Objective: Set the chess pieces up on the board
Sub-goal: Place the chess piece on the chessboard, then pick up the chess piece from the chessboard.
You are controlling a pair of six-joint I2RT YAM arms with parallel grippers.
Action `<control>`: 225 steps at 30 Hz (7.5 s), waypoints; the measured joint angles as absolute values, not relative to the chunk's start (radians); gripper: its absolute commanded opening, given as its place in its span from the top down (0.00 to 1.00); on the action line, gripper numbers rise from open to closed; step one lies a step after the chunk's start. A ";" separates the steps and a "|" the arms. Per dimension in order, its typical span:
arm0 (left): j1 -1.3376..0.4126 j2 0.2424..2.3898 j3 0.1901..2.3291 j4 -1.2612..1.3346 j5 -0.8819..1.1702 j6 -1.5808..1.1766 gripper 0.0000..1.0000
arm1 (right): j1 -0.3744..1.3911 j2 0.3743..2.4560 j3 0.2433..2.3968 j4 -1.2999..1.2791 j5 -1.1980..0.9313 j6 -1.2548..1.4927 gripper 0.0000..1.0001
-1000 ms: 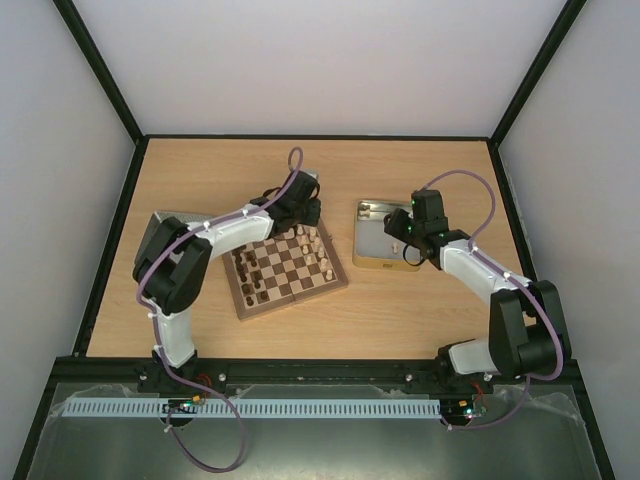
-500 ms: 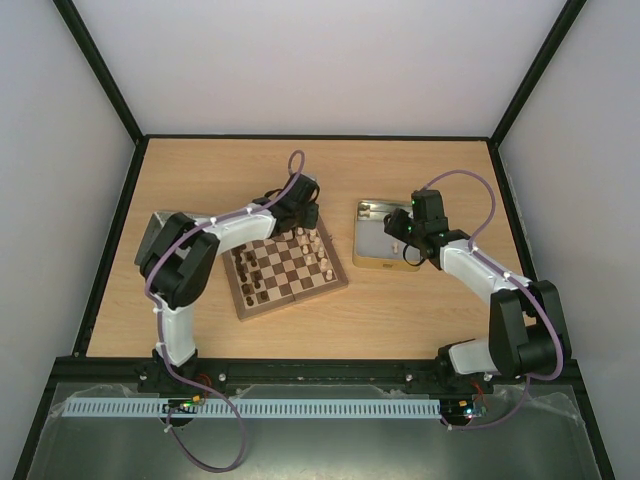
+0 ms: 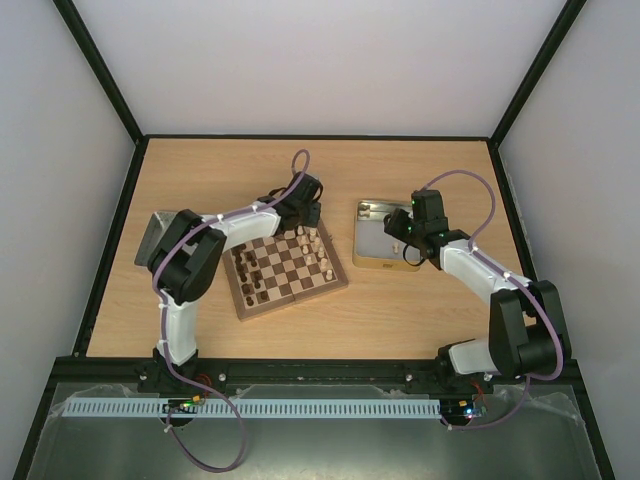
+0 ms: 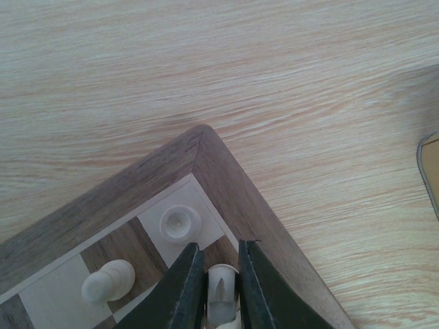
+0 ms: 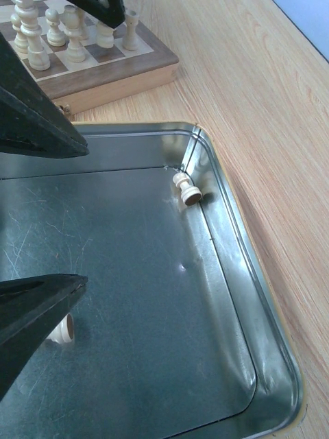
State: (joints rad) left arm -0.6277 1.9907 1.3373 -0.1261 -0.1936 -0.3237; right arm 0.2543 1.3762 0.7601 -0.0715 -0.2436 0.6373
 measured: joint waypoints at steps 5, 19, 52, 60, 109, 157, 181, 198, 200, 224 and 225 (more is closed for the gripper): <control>-0.628 1.996 1.356 -0.126 -0.206 -0.319 0.81 | 0.254 1.376 0.760 -0.072 -0.244 0.637 0.54; -0.628 2.013 1.362 -0.130 -0.201 -0.318 0.78 | 0.254 1.376 0.760 -0.072 -0.244 0.629 0.54; -0.509 2.049 1.562 -0.282 0.016 -0.334 0.60 | 0.447 1.776 1.219 -0.217 -0.385 0.579 0.53; -0.494 2.114 1.599 -0.322 0.056 -0.325 0.64 | 0.449 1.809 1.237 -0.214 -0.415 0.614 0.54; -0.463 2.125 1.604 -0.347 0.090 -0.429 0.93 | 0.465 1.814 1.159 -0.001 -0.514 0.776 0.41; -0.515 1.888 1.536 -0.302 0.386 -0.580 0.91 | 0.487 1.470 0.707 0.437 -0.444 0.736 0.49; -0.772 1.787 1.540 -0.080 0.416 -0.909 0.90 | 0.487 1.056 0.273 0.952 -0.250 0.604 0.50; -0.781 1.786 1.540 -0.056 0.450 -0.952 0.90 | 0.487 1.181 0.303 1.076 -0.231 0.575 0.66; -0.781 1.785 1.540 -0.055 0.452 -0.953 0.90 | 0.487 1.195 0.318 1.078 -0.229 0.571 0.71; -0.701 1.780 1.540 -0.088 0.386 -0.873 0.89 | 0.487 1.183 0.312 0.950 -0.210 0.580 0.98; -0.689 1.780 1.540 -0.099 0.374 -0.856 0.89 | 0.487 1.179 0.319 0.921 -0.200 0.583 0.98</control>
